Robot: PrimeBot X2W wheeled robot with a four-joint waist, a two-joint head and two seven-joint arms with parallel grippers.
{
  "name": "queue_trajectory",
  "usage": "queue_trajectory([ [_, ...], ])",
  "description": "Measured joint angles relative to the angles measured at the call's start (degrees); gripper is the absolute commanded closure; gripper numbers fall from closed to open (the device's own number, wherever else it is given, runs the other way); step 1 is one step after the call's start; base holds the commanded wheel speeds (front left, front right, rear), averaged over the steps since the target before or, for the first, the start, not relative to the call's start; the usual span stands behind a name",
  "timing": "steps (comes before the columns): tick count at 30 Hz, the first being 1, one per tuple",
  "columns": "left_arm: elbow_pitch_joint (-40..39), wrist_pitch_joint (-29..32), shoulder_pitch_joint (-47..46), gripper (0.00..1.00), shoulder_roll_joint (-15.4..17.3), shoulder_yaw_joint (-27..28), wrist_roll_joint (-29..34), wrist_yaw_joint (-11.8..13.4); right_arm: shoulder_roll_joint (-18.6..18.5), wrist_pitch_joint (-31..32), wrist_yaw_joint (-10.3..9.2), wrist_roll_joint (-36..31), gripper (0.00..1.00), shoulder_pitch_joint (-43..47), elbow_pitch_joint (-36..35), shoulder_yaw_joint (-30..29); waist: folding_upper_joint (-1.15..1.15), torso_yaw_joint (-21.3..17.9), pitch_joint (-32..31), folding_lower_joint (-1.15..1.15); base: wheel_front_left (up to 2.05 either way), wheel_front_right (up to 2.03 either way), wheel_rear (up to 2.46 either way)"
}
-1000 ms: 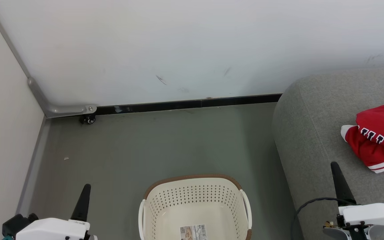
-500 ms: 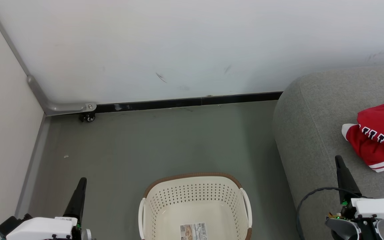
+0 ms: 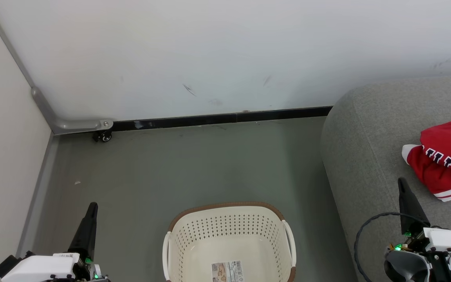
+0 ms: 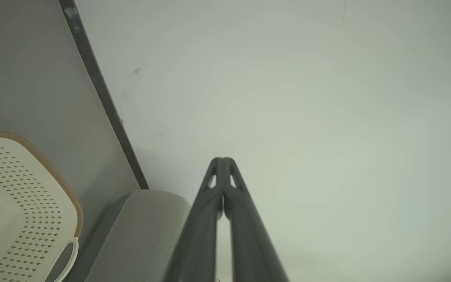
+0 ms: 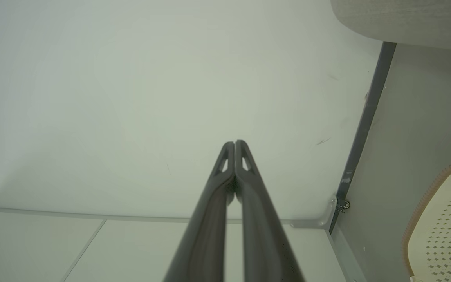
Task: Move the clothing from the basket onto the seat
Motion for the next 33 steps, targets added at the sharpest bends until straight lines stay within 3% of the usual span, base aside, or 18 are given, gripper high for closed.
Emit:
queue_trajectory([
  [33,-0.23,-0.03,0.0,1.0,-0.07,-0.03,-0.01,0.0,0.0,0.0,0.0,0.03,1.0,0.0,0.02,-0.05,0.0,0.0,0.02,-0.01,0.0,0.0,0.0],
])
